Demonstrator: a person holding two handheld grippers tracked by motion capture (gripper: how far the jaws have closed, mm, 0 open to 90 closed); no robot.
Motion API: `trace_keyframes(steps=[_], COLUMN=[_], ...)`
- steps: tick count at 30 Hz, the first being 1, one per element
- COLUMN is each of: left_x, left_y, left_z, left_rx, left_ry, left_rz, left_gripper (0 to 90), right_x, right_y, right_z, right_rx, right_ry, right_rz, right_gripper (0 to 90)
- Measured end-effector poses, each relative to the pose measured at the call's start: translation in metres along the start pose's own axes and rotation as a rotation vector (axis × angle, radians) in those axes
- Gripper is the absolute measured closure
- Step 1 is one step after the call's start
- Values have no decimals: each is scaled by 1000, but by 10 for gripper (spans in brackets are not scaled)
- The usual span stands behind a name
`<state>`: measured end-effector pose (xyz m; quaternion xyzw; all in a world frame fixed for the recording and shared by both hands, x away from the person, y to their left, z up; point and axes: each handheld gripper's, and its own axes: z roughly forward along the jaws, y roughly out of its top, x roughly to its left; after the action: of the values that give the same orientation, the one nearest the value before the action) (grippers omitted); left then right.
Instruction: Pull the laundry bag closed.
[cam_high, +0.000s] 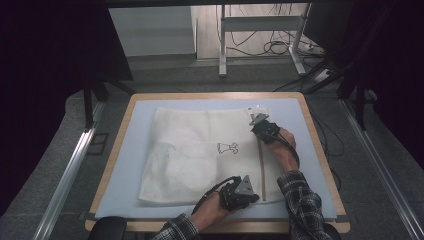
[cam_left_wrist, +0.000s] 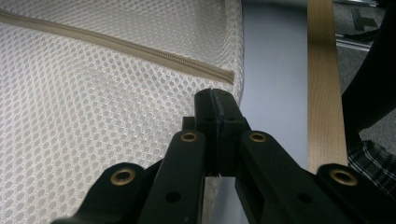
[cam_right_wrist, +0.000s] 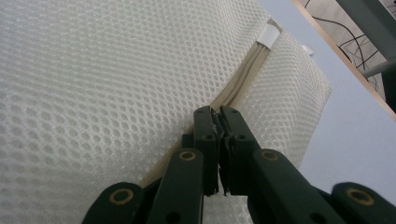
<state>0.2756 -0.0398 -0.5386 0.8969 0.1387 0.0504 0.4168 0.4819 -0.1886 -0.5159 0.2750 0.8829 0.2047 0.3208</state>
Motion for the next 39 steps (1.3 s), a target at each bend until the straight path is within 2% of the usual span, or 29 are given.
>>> trace_keyframes(steps=[6,24,39], left_x=[0,-1,-1], left_y=[0,0,0], left_z=[0,0,0], left_rx=[0,0,1], left_ry=[1,4,6], left_rz=[0,1,2], left_gripper=[897,897,897], right_x=[-2,-10,-17], right_y=[2,11,19], right_z=[3,14,24], right_rx=[2,15,18], right_ry=[-3,-18,-26], right_rz=[13,0,16], right_gripper=[848,848,847])
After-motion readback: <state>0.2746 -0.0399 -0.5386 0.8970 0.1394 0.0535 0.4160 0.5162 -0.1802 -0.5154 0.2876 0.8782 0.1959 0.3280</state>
